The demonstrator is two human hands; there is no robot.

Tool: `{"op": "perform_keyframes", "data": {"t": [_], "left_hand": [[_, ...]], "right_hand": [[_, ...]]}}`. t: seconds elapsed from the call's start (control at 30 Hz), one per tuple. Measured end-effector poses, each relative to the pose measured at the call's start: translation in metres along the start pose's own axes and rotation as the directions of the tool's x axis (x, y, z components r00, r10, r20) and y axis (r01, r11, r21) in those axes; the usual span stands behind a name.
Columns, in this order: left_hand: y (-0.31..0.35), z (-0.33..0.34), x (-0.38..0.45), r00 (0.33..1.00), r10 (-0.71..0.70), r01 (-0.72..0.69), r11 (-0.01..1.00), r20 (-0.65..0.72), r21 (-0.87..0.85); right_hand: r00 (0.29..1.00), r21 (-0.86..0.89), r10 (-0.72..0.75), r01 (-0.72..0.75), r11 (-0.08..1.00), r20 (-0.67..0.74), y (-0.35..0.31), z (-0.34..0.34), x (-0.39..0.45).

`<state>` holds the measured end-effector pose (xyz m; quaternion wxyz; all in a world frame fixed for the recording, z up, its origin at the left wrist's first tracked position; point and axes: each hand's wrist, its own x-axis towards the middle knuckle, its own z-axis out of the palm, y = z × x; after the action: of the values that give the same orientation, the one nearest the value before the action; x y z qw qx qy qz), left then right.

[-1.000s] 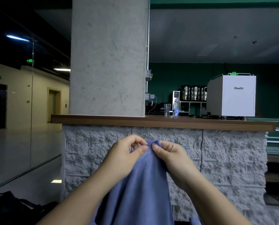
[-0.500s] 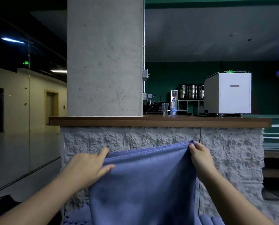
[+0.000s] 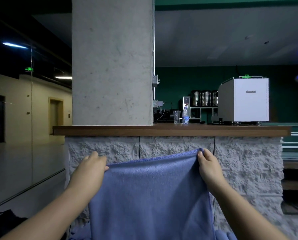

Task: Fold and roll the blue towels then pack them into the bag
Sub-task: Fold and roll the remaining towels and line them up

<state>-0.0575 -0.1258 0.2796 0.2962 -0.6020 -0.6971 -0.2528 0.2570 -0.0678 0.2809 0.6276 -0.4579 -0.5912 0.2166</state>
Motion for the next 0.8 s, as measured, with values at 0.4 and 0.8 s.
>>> {"op": "perform_keyframes", "data": {"t": [0.4,0.8], "left_hand": [[-0.009,0.018,-0.011,0.944,-0.219,0.327,0.733,0.248,-0.597],[0.05,-0.018,-0.023,0.774,-0.183,0.606,-0.062,0.606,-0.793]], "right_hand": [[0.999,-0.015,0.043,-0.043,0.999,0.015,0.03,-0.002,-0.017],[0.915,0.124,0.373,-0.393,0.911,0.154,0.015,0.02,-0.029]]}}
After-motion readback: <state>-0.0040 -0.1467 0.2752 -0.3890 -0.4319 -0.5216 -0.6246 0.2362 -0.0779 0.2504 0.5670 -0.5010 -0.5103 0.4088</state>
